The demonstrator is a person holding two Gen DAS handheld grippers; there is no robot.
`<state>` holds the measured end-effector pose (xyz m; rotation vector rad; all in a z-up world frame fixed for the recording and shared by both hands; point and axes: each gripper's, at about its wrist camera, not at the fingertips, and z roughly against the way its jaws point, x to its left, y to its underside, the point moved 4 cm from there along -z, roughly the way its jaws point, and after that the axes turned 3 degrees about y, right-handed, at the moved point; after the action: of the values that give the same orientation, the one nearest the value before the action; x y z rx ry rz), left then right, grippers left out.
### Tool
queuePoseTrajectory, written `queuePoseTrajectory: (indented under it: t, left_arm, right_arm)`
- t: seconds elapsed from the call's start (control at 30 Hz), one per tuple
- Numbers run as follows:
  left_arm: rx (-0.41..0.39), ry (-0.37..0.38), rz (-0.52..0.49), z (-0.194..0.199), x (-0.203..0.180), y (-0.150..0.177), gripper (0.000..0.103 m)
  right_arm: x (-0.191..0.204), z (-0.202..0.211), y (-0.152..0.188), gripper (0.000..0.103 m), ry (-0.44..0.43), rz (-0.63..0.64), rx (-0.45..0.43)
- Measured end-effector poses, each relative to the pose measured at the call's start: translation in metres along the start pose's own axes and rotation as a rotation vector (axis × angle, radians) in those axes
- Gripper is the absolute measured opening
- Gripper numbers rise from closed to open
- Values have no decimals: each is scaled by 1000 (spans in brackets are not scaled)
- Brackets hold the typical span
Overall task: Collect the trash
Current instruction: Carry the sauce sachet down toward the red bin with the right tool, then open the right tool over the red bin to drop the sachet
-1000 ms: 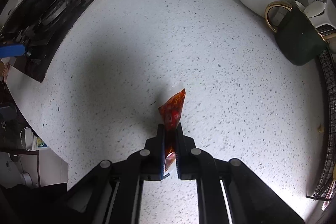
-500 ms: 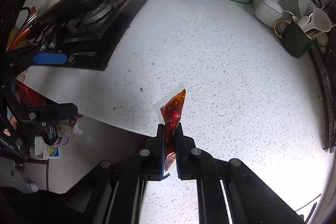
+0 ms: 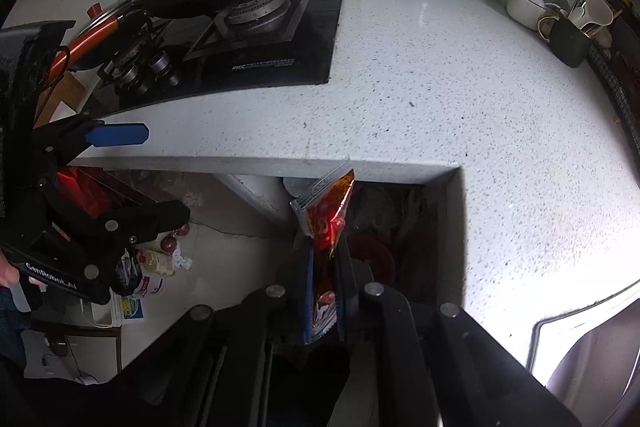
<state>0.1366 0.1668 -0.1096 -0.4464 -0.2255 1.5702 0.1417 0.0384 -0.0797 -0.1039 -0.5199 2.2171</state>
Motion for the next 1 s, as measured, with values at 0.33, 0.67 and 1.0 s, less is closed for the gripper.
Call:
queuePoseTrajectory:
  t: [0.33,0.67,1.0]
  left_arm:
    - [53,1,72,-34,5,78,103]
    - [121,12,132,-137,7,133,103]
    - [133,27,184,-241,30,147,103]
  right_arm:
    - [28,-47,53,8,8,-67,77]
    - [22,-137,105,8,33,-118,120]
    - [-17,-240,122,9,81,-153,115]
